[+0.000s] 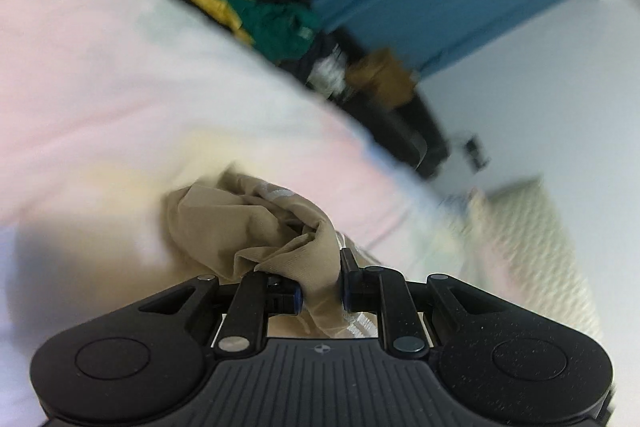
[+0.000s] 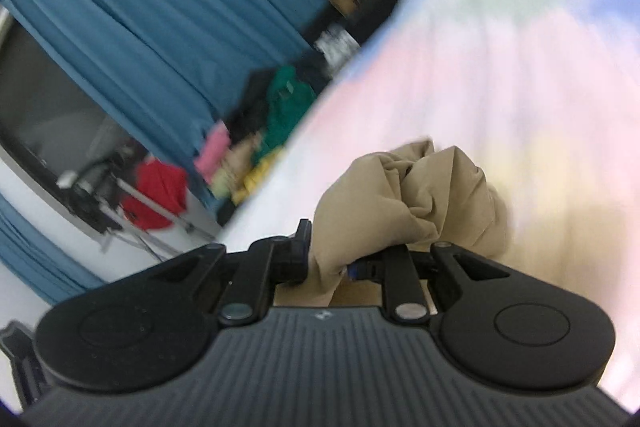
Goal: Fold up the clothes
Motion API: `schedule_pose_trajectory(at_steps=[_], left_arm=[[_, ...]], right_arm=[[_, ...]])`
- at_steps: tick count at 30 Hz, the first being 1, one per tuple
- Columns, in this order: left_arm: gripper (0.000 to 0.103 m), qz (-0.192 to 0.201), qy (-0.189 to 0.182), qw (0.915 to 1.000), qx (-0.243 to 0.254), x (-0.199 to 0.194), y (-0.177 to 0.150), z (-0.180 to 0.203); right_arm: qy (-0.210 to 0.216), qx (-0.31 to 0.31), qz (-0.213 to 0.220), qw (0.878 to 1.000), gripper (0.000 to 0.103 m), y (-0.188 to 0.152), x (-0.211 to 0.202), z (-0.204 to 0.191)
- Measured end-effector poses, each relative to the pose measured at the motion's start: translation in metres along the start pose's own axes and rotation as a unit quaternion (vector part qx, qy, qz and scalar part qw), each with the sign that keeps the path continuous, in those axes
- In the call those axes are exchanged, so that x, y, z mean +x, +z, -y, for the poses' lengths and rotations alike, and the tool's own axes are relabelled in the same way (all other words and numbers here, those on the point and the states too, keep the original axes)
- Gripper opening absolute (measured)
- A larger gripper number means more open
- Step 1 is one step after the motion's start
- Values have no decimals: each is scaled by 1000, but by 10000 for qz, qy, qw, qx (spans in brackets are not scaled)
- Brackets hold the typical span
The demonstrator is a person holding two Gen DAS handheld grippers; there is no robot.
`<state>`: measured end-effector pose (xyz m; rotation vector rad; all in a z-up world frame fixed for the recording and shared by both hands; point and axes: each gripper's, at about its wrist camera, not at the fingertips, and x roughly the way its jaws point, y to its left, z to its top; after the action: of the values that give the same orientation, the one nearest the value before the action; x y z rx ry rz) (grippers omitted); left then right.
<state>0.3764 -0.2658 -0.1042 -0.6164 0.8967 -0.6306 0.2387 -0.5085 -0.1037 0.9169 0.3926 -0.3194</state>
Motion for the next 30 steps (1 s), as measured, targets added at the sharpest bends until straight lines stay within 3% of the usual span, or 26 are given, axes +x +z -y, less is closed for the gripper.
schedule_pose_trajectory(at_steps=[6,12,17,22,25,26,27,28,29,30], left_arm=[[23,-212,304,9990,267,-6,-56,-46],[50,-165,625,9954,710,-10,-78,-55],[77,-248,1021,9865,1253,-24,-78,-23],[82,-193,1192,9792,1632,-60,-81,13],[82,-81,1154,9713,2080,-80,-83,47],[83,22,1147,9681,2227,-91,-85,59],[83,134,1140,9649,2361,-101,-88,71],[86,247,1132,9614,2495,-112,-91,83],[90,360,1123,9576,2629,-123,-94,95],[93,503,1074,9542,2746,-137,-97,105]], right_arm=[[-112,-137,-354,9992,20,-65,-20,41],[-189,64,-383,9991,29,-92,-39,61],[-652,202,-639,9956,34,-76,-55,49],[-882,-47,-806,9928,35,-64,-90,32],[-802,-457,-560,9942,35,-58,-123,13],[-750,-614,-457,9942,39,-56,-135,4],[-698,-771,-354,9939,56,-55,-148,-4],[-620,-907,-196,9938,66,-53,-162,-13],[-528,-1021,-1,9934,86,-51,-175,-22],[-457,-1176,194,9918,94,-49,-189,-32]])
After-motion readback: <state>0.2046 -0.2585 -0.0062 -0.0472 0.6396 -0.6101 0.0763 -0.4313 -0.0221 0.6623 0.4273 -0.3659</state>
